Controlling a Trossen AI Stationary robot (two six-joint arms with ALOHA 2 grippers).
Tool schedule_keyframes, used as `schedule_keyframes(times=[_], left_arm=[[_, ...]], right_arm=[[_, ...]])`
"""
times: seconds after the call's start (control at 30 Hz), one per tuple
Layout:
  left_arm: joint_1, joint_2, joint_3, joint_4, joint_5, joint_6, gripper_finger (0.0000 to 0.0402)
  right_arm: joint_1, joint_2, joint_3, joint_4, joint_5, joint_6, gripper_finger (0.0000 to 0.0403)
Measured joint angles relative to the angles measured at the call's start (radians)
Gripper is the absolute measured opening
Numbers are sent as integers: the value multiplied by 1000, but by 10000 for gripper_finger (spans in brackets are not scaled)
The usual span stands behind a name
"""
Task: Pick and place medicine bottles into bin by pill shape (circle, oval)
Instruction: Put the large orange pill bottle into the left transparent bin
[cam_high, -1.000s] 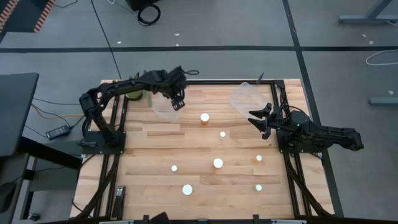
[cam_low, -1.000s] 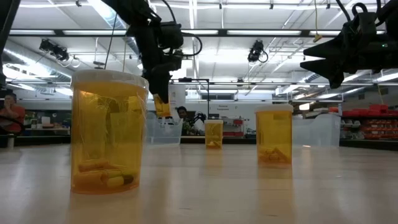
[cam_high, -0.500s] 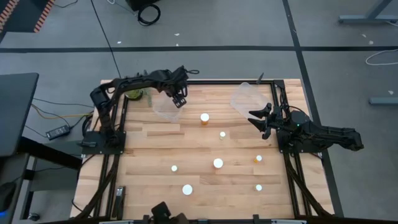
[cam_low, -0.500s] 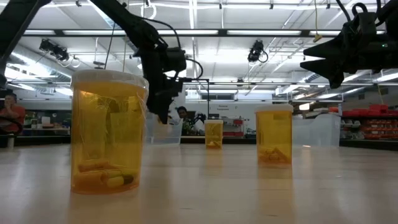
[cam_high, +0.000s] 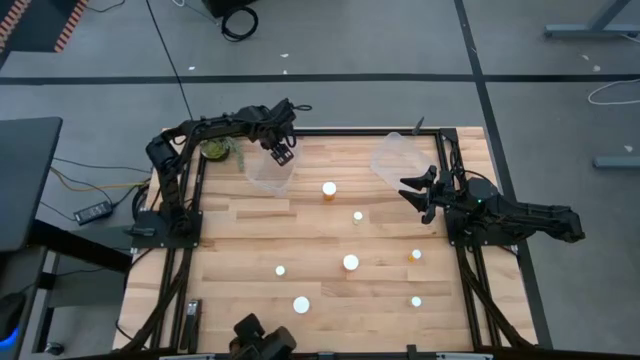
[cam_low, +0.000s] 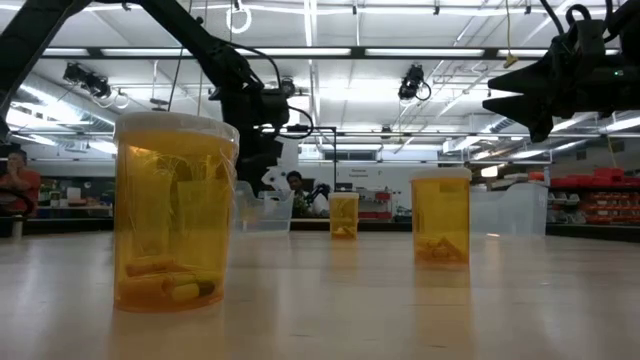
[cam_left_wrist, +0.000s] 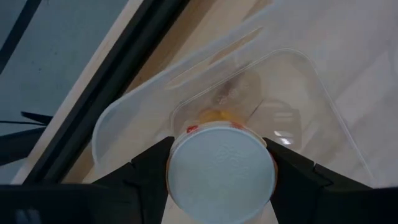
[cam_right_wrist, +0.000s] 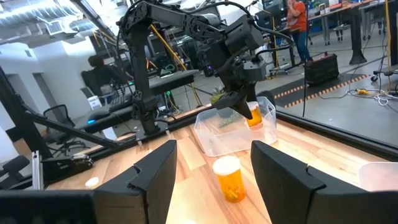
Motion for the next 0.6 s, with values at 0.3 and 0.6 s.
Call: schedule_keyframes(times=[0.3,0.6], left_arm=[[0,0,0,0,0,5,260],[0,0,35,-14,-37,37,274]], right_arm=[[0,0,0,0,0,0,214],[0,0,0,0,0,0,214]])
